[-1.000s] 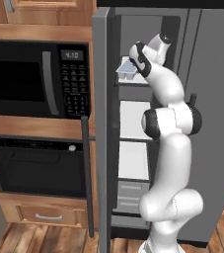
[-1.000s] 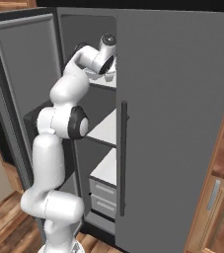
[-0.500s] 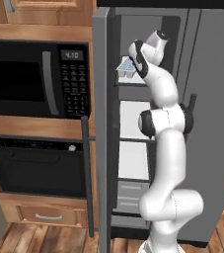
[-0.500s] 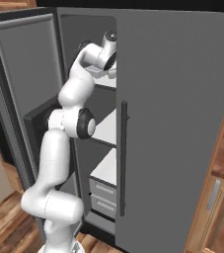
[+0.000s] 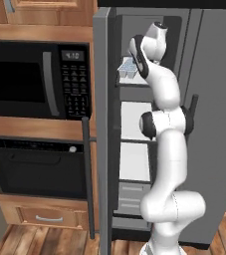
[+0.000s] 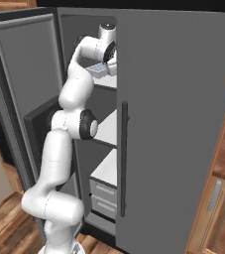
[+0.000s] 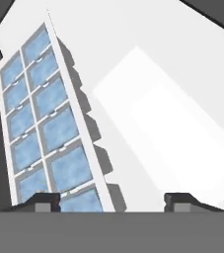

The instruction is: The ice cube tray has been filled with water. Take the tray and place it in the freezer to make ice. Close the freezer door after placing the tray.

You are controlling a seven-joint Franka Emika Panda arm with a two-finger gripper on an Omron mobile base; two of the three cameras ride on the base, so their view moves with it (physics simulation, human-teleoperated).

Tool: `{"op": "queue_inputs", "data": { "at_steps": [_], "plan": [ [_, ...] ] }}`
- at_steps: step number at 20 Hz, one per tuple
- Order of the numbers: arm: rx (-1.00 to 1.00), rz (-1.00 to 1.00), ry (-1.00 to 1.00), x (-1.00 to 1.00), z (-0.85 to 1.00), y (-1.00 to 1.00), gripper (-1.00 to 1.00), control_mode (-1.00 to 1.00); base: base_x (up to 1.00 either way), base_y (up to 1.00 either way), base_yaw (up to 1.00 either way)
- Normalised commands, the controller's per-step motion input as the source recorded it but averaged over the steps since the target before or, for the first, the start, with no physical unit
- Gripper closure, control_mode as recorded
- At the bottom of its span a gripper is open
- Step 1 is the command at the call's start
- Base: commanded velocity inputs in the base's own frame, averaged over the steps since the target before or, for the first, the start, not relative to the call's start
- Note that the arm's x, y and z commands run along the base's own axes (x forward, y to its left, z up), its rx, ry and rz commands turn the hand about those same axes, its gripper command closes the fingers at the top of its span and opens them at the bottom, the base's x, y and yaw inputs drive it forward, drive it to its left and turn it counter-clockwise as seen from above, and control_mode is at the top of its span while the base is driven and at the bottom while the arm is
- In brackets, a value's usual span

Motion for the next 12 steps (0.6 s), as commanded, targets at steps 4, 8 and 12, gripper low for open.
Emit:
{"op": "queue_inputs", "data": {
  "at_steps": [4,8,12],
  "plan": [
    [-0.25,0.0,-0.47,-1.0,-0.87,0.53,-1.0,-1.0,0.0,0.0,0.0],
    [-0.23,-0.01,-0.46,-1.0,-1.0,0.34,-1.0,-1.0,0.0,0.0,0.0],
    [-0.09,-0.04,-0.41,-1.0,-0.69,0.02,-1.0,-1.0,0.0,0.0,0.0]
  ]
}}
